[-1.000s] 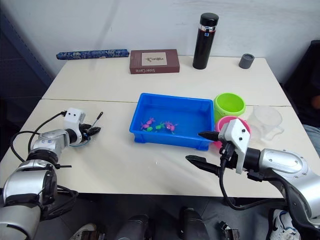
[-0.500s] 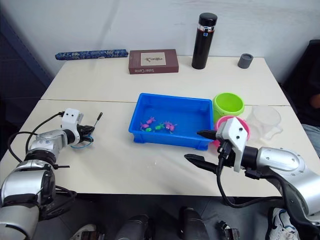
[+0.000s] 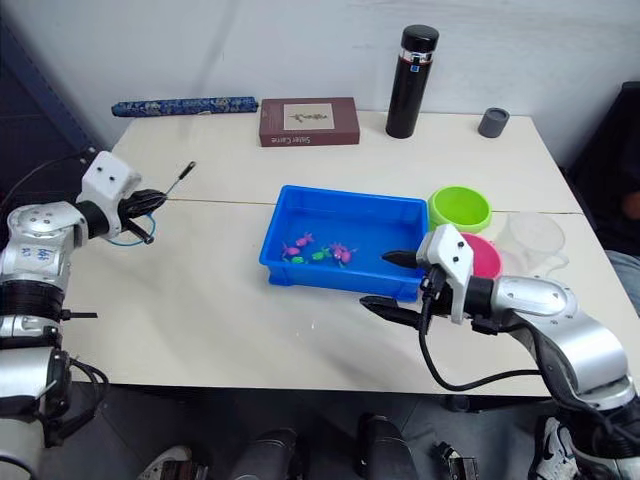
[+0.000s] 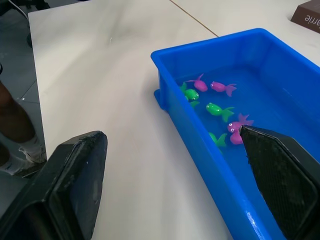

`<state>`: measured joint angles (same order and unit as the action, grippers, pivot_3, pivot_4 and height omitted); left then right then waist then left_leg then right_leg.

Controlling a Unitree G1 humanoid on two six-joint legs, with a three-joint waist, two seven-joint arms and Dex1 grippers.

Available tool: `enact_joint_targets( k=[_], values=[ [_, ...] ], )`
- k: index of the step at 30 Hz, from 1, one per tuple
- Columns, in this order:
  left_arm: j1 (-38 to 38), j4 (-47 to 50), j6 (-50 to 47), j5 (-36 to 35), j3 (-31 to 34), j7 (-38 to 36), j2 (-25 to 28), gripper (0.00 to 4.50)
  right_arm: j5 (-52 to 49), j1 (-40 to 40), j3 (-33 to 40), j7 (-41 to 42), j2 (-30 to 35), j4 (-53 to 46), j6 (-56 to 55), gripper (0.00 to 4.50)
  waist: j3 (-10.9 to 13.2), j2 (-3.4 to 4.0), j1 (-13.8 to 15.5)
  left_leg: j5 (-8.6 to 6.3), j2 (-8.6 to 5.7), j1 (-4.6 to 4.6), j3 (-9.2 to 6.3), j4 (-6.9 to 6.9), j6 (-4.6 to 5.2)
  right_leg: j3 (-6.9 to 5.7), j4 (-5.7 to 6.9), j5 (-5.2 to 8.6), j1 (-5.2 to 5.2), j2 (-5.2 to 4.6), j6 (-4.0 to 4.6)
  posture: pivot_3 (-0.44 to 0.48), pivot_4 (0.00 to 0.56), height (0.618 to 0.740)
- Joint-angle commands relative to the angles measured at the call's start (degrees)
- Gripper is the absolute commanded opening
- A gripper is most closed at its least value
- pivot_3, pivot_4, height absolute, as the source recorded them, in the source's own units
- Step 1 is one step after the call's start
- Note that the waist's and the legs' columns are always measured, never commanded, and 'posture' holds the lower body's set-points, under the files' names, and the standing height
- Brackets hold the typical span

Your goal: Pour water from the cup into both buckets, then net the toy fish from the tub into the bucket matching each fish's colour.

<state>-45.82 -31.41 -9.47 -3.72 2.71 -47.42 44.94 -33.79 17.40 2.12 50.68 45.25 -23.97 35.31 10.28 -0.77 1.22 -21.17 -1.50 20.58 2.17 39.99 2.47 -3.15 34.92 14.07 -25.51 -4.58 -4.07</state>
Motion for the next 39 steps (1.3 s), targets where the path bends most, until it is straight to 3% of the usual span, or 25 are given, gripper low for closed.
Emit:
enact_joint_targets(
  k=[1,9,20,39],
  values=[
    [1.39,14.59,-6.23,-6.15,0.07,-6.61,0.06,0.07,0.80,1.63,0.09,0.99,0.50,0.59,-0.69,4.50,0.00,0.00,-0.03,0.00,0.01,0.02,-0.01,0.00,0.00,0.00,-0.01,0.00,-0.01,0.00,0.00,0.000,0.150,0.740],
    [1.43,28.28,-11.14,-10.08,-8.14,-16.47,-3.95,0.07,-1.57,5.19,-1.79,4.56,3.74,0.39,7.05,4.50,0.01,0.03,0.00,0.01,0.01,0.00,0.00,0.08,0.00,0.01,0.05,0.00,0.00,0.04,0.00,0.000,0.150,0.740],
    [-4.26,22.56,-2.36,-7.42,-17.67,-23.94,-13.17,0.07,-2.44,9.63,-4.00,4.23,2.60,0.19,12.51,4.50,0.01,0.03,0.10,0.01,0.01,0.02,0.00,0.09,0.01,0.01,0.03,0.00,0.00,0.08,0.00,0.000,0.150,0.740],
    [-4.18,22.48,-1.66,-6.32,-20.48,-26.63,-18.07,0.07,-1.45,12.51,-5.15,3.32,0.78,-0.01,12.93,4.50,0.01,0.03,0.12,0.02,0.01,0.05,-0.02,0.12,0.02,0.00,0.02,0.00,-0.01,0.08,0.00,0.000,0.150,0.740]
  ],
)
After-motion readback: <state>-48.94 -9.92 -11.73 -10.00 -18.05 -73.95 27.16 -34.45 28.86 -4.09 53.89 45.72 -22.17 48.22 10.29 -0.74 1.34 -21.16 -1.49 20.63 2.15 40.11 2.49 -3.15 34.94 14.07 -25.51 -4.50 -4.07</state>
